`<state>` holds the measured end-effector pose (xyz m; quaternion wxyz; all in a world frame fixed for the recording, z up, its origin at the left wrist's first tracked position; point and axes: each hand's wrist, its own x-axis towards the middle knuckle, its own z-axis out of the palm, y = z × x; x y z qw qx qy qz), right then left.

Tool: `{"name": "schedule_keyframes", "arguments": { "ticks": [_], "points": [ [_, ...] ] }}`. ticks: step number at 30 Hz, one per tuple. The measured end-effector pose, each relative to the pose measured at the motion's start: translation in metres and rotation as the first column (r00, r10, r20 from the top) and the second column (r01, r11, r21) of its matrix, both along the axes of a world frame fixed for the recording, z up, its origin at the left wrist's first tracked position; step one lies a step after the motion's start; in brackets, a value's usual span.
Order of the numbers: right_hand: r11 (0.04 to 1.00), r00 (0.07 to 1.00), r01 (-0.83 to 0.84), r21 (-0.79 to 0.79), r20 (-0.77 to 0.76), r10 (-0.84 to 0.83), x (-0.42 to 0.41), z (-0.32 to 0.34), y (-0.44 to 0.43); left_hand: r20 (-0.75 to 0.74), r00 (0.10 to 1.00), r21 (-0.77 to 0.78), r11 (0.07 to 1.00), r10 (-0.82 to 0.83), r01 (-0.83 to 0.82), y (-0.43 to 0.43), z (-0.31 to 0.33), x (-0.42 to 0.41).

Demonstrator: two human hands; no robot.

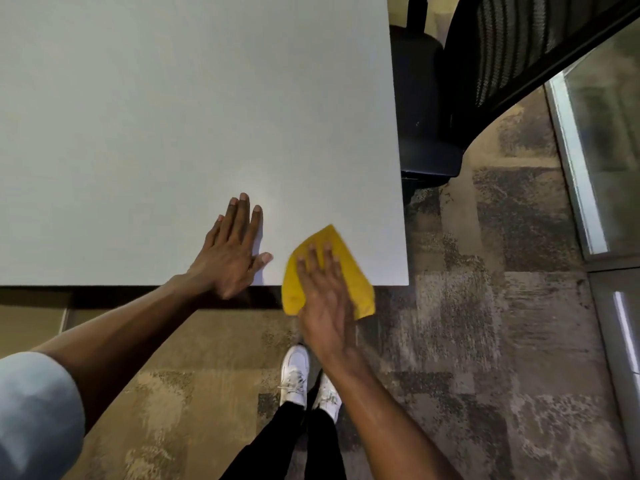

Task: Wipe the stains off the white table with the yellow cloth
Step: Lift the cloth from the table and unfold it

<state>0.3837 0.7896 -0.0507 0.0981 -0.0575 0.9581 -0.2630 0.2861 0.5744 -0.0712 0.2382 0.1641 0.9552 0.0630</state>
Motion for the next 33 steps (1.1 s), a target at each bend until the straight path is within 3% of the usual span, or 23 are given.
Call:
{"name": "schedule_keyframes", "arguments": {
  "ticks": [3, 5, 9, 12, 14, 16, 18, 23, 33],
  "points": [
    [0.969, 0.964, -0.247, 0.021, 0.108, 0.243, 0.011, 0.007, 0.012, 0.135, 0.988, -0.016, 0.998, 0.070, -0.069, 0.008, 0.026, -0.006],
    [0.957, 0.945, -0.287, -0.049, 0.149, 0.291, 0.019, 0.020, 0.027, 0.212, 0.967, 0.013, 0.989, 0.140, -0.146, 0.015, 0.048, -0.004],
    [0.973, 0.972, -0.012, -0.232, 0.226, 0.066, 0.046, 0.056, 0.050, 0.262, 0.936, 0.076, 0.962, 0.234, -0.262, 0.034, 0.089, 0.021],
    [0.921, 0.958, 0.219, -0.323, 0.251, -0.139, 0.056, 0.083, 0.060, 0.357, 0.869, 0.158, 0.895, 0.342, -0.418, 0.052, 0.119, 0.050],
    [0.893, 0.957, 0.273, -0.357, 0.192, -0.216, 0.056, 0.102, 0.064, 0.463, 0.782, 0.251, 0.784, 0.418, -0.567, 0.065, 0.139, 0.069],
    [0.872, 0.958, 0.286, -0.397, 0.150, -0.246, 0.059, 0.122, 0.066, 0.591, 0.670, 0.349, 0.606, 0.450, -0.715, 0.076, 0.161, 0.087],
    [0.852, 0.957, 0.291, -0.436, 0.128, -0.261, 0.061, 0.139, 0.066, 0.662, 0.621, 0.416, 0.483, 0.419, -0.770, 0.084, 0.182, 0.100],
    [0.805, 0.962, 0.238, -0.543, 0.019, -0.272, 0.071, 0.174, 0.066, 0.663, 0.669, 0.577, 0.340, 0.335, -0.743, 0.092, 0.225, 0.120],
    [0.639, 0.936, 0.282, -0.716, 0.060, -0.346, 0.068, 0.211, 0.071, 0.516, 0.786, 0.758, 0.245, 0.341, -0.604, 0.067, 0.278, 0.128]
  ]
}}
